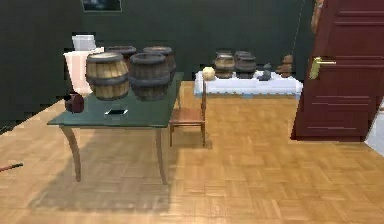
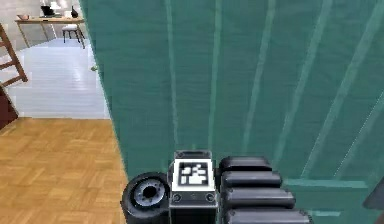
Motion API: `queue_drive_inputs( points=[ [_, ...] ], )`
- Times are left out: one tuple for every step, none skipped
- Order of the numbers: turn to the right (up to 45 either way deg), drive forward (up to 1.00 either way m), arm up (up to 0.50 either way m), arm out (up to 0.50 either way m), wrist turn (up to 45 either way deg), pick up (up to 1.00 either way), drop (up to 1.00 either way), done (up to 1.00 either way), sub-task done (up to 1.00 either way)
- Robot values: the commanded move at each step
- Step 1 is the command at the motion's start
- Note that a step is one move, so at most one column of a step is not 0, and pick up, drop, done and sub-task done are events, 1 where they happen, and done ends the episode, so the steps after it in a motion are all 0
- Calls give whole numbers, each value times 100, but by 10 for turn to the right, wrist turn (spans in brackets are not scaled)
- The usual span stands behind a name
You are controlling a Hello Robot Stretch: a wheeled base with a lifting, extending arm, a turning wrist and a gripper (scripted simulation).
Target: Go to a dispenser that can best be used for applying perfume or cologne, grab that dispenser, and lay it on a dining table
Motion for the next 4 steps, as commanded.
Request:
queue_drive_inputs(
  points=[
    [60, 0, 0, 0, 0, 0, 0, 0, 0],
    [0, 35, 0, 0, 0, 0, 0, 0, 0],
    [120, 0, 0, 0, 0, 0, 0, 0, 0],
    [30, 0, 0, 0, 0, 0, 0, 0, 0]
  ],
)
